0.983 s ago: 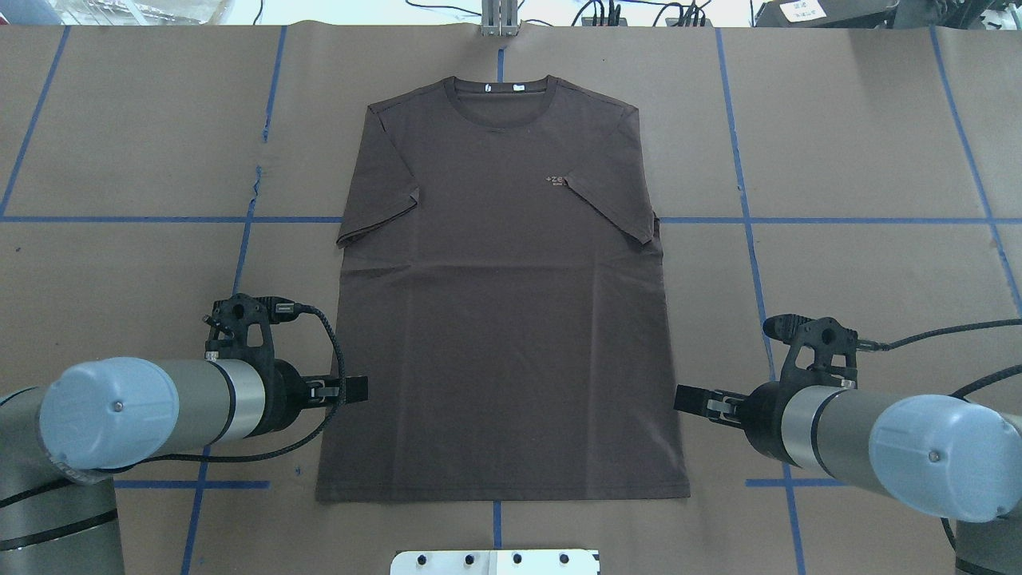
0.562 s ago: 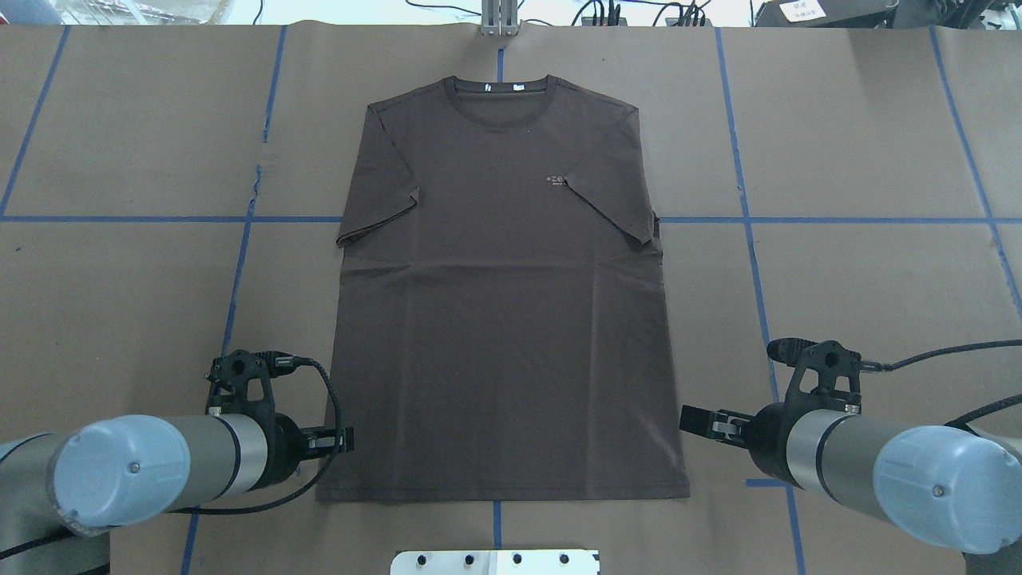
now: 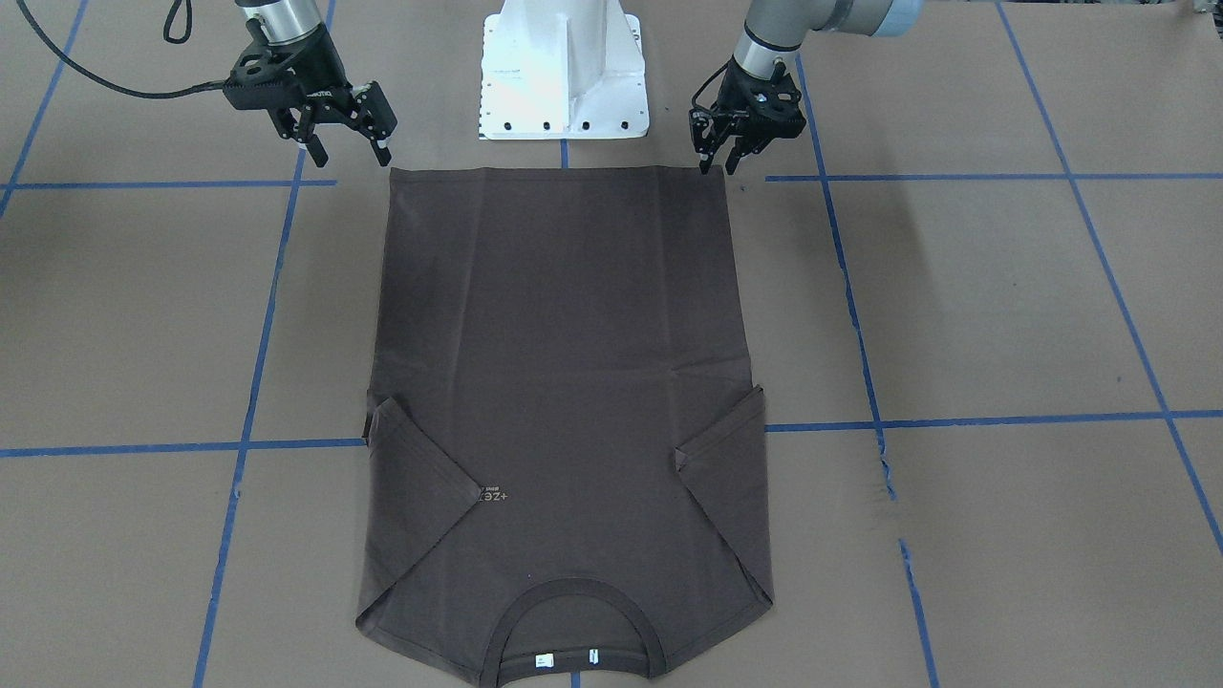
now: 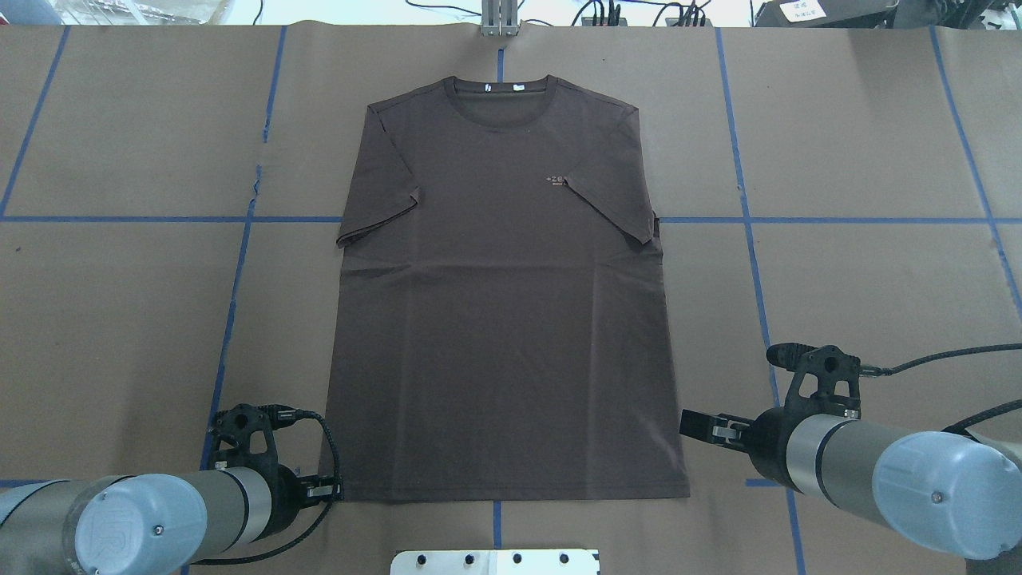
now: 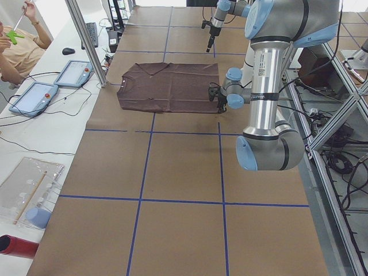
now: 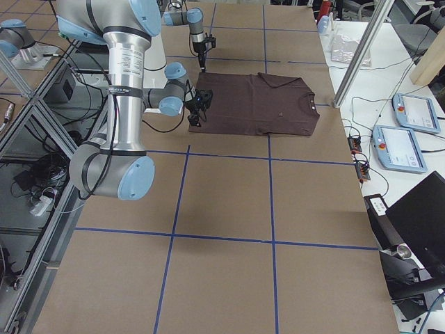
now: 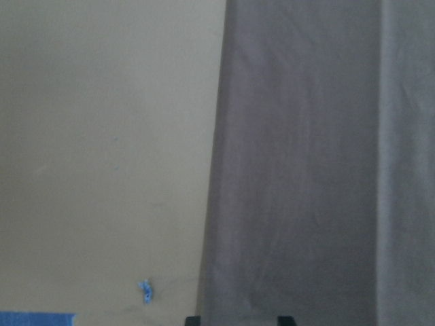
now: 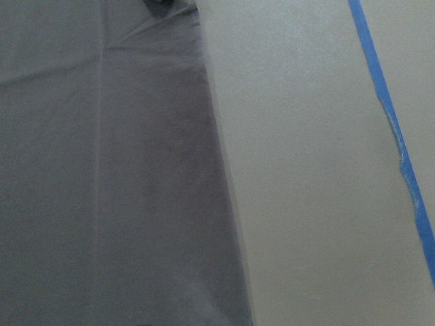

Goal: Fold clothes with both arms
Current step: 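Grasp the hem corners with both grippers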

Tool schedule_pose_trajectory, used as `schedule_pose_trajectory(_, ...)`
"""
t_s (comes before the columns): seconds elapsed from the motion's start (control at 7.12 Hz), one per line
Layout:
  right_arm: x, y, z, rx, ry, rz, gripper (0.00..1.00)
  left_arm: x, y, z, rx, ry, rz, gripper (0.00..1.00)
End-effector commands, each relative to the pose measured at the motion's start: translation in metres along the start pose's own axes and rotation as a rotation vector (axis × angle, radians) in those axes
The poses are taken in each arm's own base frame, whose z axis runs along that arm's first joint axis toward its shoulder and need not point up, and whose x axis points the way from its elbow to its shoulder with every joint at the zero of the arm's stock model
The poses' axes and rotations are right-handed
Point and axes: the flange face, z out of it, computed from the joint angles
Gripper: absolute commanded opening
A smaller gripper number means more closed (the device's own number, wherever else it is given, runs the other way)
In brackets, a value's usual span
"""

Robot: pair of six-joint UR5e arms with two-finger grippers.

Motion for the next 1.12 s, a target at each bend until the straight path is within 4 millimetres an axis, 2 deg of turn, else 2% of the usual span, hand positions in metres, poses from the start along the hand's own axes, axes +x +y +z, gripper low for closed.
schedule_pose_trajectory(0.0, -0.0001, 0.0, -0.0003, 0.0, -0.001, 0.001, 0.96, -0.0017, 0.0054, 0.0059, -0.007, -0.011, -0.004, 0.45)
schedule_pose_trajectory(0.28, 0.0002, 0.0001, 0.0004, 0.0, 0.001, 0.0, 0.96, -0.0017, 0.0056, 0.0095, -0.007, -0.015, -0.004, 0.43)
schedule_pose_trajectory(0.42, -0.0004, 0.0001, 0.0003, 0.0, -0.001, -0.001, 0.96, -0.0005, 0.0057, 0.0098, -0.007, -0.014, -0.007, 0.36)
schedule_pose_trajectory(0.56, 0.0002, 0.0001, 0.0004, 0.0, 0.001, 0.0, 0.96, 0.0005, 0.0074, 0.0099, -0.011, -0.013, -0.033, 0.0)
schedule_pose_trajectory(0.98, 0.0001, 0.003, 0.0017, -0.002, 0.002, -0.004, 0.96, -0.0006, 0.0079, 0.0097, -0.009, -0.014, -0.033, 0.0)
